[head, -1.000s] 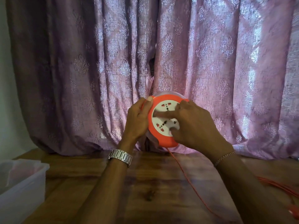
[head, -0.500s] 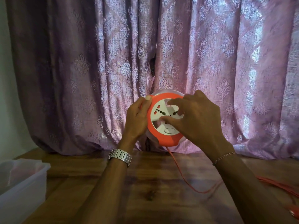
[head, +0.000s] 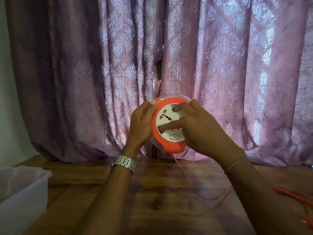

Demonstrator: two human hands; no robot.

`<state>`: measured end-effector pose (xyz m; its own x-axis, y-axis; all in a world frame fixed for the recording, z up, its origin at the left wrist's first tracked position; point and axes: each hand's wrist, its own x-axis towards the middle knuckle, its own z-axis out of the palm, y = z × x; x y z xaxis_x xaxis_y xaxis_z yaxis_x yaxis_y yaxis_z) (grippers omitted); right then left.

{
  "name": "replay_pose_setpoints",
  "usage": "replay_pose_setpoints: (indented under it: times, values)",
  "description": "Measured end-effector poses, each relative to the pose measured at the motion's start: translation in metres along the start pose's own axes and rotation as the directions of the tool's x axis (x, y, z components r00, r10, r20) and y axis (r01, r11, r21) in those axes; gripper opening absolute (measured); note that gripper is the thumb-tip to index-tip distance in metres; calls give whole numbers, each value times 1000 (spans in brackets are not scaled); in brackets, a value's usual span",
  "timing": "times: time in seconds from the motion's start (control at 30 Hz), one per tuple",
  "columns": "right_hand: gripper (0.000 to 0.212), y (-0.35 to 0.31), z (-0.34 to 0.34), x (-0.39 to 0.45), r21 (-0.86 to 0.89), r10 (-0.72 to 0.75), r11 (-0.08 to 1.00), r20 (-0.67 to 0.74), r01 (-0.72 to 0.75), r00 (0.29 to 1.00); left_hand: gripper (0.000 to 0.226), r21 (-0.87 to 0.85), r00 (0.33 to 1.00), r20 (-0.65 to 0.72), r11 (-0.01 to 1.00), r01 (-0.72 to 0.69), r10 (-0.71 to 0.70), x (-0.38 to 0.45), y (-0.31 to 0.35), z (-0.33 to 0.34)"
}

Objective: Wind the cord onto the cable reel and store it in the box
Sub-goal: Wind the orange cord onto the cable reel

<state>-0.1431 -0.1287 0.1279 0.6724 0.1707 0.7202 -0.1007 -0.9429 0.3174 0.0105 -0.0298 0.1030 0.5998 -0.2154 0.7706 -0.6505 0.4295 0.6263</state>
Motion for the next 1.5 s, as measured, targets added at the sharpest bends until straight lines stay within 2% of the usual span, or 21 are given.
replay_pose_setpoints:
  times: [0.17, 0.23, 0.33, 0.4, 0.53, 0.67, 0.8, 0.83, 0.97, 1.07, 1.3, 1.5]
  values:
    - [51, -3, -4, -3, -57, 110, 992, 1, -110, 994, 63, 44, 1000, 10, 999, -1, 1, 1, -3, 0]
    - [57, -5, -4, -3, -32, 203, 978, -81, -206, 976, 54, 41, 1000, 19, 999, 3, -4, 0, -2, 0]
    - [66, -7, -1, -3, 27, 303, 952, -194, -303, 933, 66, -4, 999, 26, 1000, 19, -18, 0, 0, 1]
    - [67, -7, 1, -2, 6, 294, 954, -237, -301, 926, 73, -32, 1000, 24, 999, 13, -12, -1, 2, 0]
    - [69, -5, 4, -1, -19, 276, 957, -234, -288, 932, 72, -21, 999, 28, 999, 29, -29, -1, 2, -1]
    - [53, -5, 0, 0, -63, 240, 961, -297, -270, 924, 65, -8, 999, 15, 999, 33, -33, -1, 0, -1]
    - [21, 3, -3, -1, 63, 65, 997, -194, -54, 979, 68, 18, 1000, 11, 999, 27, -27, -2, 0, -2]
    - [18, 4, -3, 0, 90, 23, 996, -160, -8, 987, 67, 17, 1000, 6, 999, 27, -27, -1, 0, -2]
    - [45, 5, -3, 1, 72, -24, 997, -24, 26, 999, 56, 25, 999, 11, 999, 41, -41, -1, -3, -1]
    - [51, 1, -3, 1, 51, -33, 998, 33, 32, 999, 52, 6, 999, 5, 999, 40, -40, -1, -2, -1]
    - [50, 0, -3, 1, -24, -6, 1000, 3, 6, 1000, 41, 38, 1000, 11, 999, 24, -25, 0, -4, 0]
    - [56, -2, -6, -4, -43, 101, 994, -18, -102, 995, 59, 57, 999, 24, 998, 19, -21, 0, -5, 0]
